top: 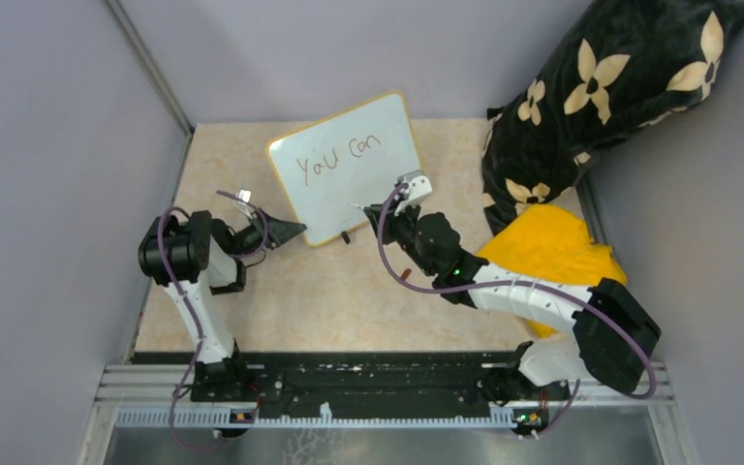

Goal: Write a sentence on the whiteboard

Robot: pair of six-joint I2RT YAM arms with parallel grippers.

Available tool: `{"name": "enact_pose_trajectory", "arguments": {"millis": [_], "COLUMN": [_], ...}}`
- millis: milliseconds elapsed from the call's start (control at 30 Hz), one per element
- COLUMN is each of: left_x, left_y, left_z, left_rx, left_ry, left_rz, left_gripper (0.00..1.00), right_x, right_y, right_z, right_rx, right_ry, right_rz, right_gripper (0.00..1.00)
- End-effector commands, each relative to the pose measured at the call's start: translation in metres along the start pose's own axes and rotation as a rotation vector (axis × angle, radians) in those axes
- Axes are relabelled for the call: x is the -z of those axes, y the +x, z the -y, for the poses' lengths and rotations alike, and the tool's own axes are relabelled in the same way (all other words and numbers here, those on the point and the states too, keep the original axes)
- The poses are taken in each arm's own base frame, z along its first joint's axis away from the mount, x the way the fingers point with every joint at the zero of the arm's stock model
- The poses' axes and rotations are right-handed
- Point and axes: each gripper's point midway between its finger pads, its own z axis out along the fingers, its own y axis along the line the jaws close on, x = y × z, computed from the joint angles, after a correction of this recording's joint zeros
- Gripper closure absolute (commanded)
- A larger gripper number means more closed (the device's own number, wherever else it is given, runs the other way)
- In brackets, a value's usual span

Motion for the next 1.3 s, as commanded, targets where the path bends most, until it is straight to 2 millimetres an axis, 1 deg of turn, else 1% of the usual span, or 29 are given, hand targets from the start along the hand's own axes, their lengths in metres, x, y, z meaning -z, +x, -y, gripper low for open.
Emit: {"name": "enact_pose_trajectory", "arguments": {"millis": [0, 100, 200, 367, 400, 567, 667, 767, 867, 1000, 1033, 1167, 1233, 1267], "left_x": [-0.004, -0.003, -0.007, -0.010, -0.010, -0.010, -0.010, -0.010, -0.010, -0.010, -0.010, -0.009, -0.009, -0.009], "left_y": [-0.022, -0.023, -0.018, -0.015, -0.015, -0.015, -0.015, -0.015, -0.014, -0.015, -0.015, -0.015, -0.016, -0.015], "left_z": [0.030, 0.032, 0.035, 0.036, 0.036, 0.035, 0.034, 0.032, 0.030, 0.030, 0.030, 0.032, 0.034, 0.035], "left_rx": [-0.276, -0.302, -0.322, -0.349, -0.349, -0.355, -0.355, -0.351, -0.344, -0.354, -0.357, -0.359, -0.361, -0.358], "left_ry": [0.118, 0.115, 0.123, 0.123, 0.121, 0.111, 0.105, 0.100, 0.096, 0.092, 0.091, 0.096, 0.105, 0.111], "left_rz": [0.063, 0.059, 0.038, 0.024, 0.023, 0.033, 0.040, 0.041, 0.039, 0.044, 0.046, 0.049, 0.052, 0.050], "left_gripper": [0.54, 0.53, 0.52, 0.53, 0.56, 0.80, 0.91, 0.97, 1.00, 1.00, 0.98, 0.80, 0.68, 0.64], "right_x": [-0.005, -0.003, -0.003, -0.006, -0.007, -0.009, -0.013, -0.017, -0.023, -0.028, -0.028, -0.025, -0.023, -0.023], "right_y": [-0.043, -0.043, -0.042, -0.036, -0.035, -0.031, -0.029, -0.029, -0.028, -0.024, -0.023, -0.022, -0.021, -0.021], "right_z": [-0.019, -0.019, -0.019, -0.022, -0.022, -0.024, -0.025, -0.025, -0.025, -0.027, -0.026, -0.025, -0.023, -0.022], "right_rx": [-0.046, -0.046, -0.046, -0.048, -0.051, -0.062, -0.067, -0.071, -0.066, -0.048, -0.045, -0.044, -0.039, -0.037], "right_ry": [-0.054, -0.056, -0.057, -0.066, -0.068, -0.076, -0.073, -0.067, -0.068, -0.085, -0.085, -0.083, -0.078, -0.075], "right_rz": [0.118, 0.116, 0.113, 0.090, 0.086, 0.076, 0.071, 0.080, 0.093, 0.118, 0.124, 0.132, 0.129, 0.129], "right_gripper": [1.00, 1.00, 1.00, 1.00, 1.00, 1.00, 1.00, 1.00, 1.00, 1.00, 1.00, 1.00, 1.00, 1.00]}}
